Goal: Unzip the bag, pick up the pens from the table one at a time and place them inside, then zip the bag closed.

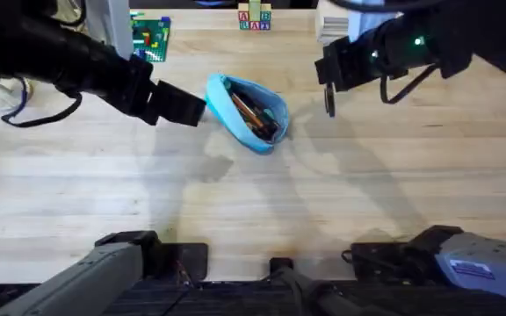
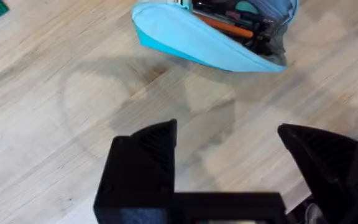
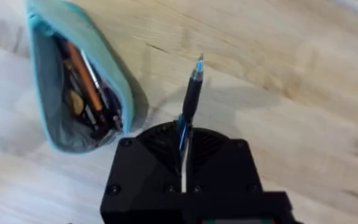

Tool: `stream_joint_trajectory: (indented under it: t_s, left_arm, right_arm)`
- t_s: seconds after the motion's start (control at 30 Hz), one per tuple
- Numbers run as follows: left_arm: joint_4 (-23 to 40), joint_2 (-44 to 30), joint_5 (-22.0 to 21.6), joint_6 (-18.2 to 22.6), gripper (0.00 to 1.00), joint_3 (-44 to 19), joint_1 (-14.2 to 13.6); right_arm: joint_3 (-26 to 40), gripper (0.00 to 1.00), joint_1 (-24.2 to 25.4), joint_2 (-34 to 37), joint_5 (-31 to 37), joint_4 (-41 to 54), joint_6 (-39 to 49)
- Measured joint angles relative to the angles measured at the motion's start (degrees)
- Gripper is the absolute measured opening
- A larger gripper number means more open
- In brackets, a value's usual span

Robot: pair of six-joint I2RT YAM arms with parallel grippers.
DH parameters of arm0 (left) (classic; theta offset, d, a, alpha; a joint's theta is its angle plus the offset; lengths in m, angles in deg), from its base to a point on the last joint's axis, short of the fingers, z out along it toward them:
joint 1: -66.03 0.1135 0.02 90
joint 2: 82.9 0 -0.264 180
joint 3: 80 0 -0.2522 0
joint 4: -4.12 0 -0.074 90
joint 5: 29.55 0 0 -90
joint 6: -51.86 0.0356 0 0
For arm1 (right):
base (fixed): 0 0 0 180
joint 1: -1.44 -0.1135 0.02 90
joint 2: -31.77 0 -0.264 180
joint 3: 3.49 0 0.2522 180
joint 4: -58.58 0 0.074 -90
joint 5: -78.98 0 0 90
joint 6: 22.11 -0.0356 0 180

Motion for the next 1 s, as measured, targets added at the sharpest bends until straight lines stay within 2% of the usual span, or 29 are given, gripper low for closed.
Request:
stream_joint_trajectory:
  t_s: [0.27, 0.53, 0.73, 1.0]
  left_arm:
    - [0.00, 0.00, -0.01, 0.00, 0.999, 0.00, 0.00]
    - [0.00, 0.00, 0.00, 0.00, 0.997, 0.00, 0.00]
    - [0.00, 0.00, 0.00, 0.00, 0.998, 0.00, 0.00]
    - [0.00, 0.00, 0.00, 0.00, 0.997, 0.00, 0.00]
  right_arm:
    - [0.02, 0.032, -7.69, -0.88, -0.01, -2.64, 12.84]
    - [0.02, 0.032, -12.72, -0.83, -0.02, -8.74, 16.82]
    - [0.02, 0.032, -12.93, 0.99, -0.52, -9.24, 17.29]
    - [0.02, 0.032, -12.95, 5.54, -5.45, -12.22, 17.58]
